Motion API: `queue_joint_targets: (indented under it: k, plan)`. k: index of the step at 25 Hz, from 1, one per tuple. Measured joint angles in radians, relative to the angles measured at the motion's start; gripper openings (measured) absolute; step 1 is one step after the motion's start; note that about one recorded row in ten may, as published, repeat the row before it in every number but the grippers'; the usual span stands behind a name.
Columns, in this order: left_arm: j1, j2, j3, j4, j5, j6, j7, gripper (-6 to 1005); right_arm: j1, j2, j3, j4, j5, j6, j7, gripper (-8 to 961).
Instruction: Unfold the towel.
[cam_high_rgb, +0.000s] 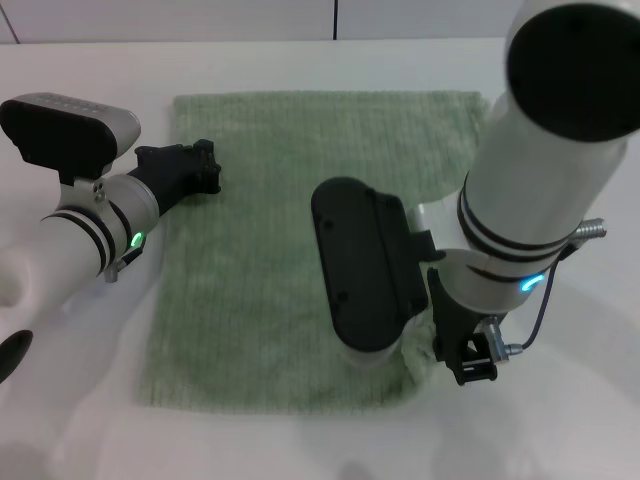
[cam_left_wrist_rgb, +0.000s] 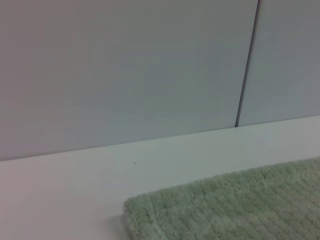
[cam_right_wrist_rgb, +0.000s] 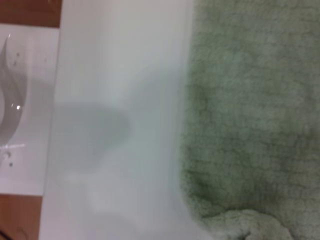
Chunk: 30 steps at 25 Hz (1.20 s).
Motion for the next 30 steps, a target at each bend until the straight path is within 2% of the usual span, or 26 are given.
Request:
queue_joint_targets:
  k: [8,11,14,17,19,22,26,30]
  plan:
    - [-0.002,0.001,-0.002,0.0,0.0,0.002,0.0,93,0.029,0.0,-0.001,0.013,0.001,-0.002,0.012,-1]
    - [-0.002,0.001,-0.002,0.0,0.0,0.004,0.0,95,0.028,0.0,0.0,-0.026,0.005,-0.003,0.009,-1]
    - [0.0,0.001,-0.002,0.0,0.0,0.004,0.0,96,0.003,0.001,0.012,-0.141,0.032,-0.003,-0.015,99]
    - [0.0,0.001,-0.003,0.0,0.0,0.006,0.001,97,-0.034,0.004,0.067,-0.271,0.067,-0.023,-0.063,190]
    - [0.0,0.001,-0.003,-0.002,0.0,0.006,0.002,98,-0.049,0.006,0.107,-0.284,0.039,-0.088,-0.087,239]
    - [0.004,0.001,-0.003,-0.014,0.0,0.006,0.004,99,-0.042,0.005,0.098,-0.188,-0.031,-0.206,-0.09,312]
    - [0.01,0.002,-0.003,-0.017,0.0,0.006,0.006,101,-0.058,0.006,0.077,-0.156,-0.059,-0.307,-0.089,308]
    - [0.018,0.002,-0.003,-0.023,0.0,0.016,0.006,102,-0.123,0.008,0.083,-0.204,-0.118,-0.456,-0.084,308]
